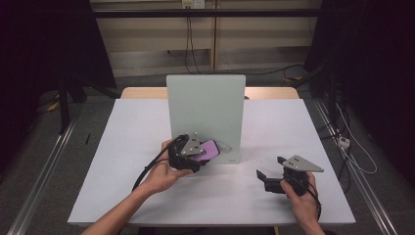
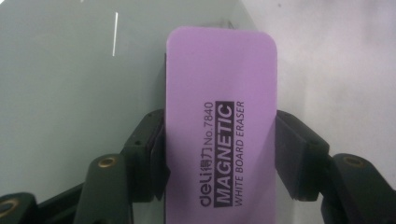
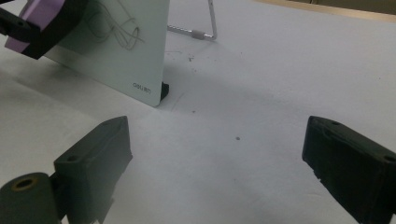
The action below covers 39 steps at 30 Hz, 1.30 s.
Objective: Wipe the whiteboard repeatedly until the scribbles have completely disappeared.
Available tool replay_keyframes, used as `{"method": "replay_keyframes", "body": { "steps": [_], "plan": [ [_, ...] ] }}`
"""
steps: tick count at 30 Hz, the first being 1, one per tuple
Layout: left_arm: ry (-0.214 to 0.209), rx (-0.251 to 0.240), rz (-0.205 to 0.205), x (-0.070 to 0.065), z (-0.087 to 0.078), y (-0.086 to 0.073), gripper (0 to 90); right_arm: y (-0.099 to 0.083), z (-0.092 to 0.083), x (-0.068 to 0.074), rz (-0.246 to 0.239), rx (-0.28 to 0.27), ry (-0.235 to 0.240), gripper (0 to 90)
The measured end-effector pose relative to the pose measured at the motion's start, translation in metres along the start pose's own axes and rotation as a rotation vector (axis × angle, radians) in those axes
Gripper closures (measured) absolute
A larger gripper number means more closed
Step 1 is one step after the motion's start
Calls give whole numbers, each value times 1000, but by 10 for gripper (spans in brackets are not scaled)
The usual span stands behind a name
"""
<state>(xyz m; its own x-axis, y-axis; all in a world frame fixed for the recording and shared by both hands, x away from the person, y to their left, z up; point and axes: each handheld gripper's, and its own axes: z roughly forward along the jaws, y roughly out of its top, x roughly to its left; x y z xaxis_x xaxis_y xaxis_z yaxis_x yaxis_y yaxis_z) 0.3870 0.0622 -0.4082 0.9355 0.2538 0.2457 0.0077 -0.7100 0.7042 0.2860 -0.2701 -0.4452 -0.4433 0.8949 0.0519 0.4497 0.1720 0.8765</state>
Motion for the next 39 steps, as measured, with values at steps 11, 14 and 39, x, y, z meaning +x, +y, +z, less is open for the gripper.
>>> {"method": "replay_keyframes", "body": {
  "steps": [11,14,39],
  "plan": [
    [4,-18,-32,9,-13,-5,408,0,-1,0,2,-4,-2,81],
    [28,-53,-50,15,-20,-1,408,0,-1,0,3,-4,-3,80],
    [9,-88,-45,11,-3,22,407,0,0,0,-1,0,2,81]
  ]
}}
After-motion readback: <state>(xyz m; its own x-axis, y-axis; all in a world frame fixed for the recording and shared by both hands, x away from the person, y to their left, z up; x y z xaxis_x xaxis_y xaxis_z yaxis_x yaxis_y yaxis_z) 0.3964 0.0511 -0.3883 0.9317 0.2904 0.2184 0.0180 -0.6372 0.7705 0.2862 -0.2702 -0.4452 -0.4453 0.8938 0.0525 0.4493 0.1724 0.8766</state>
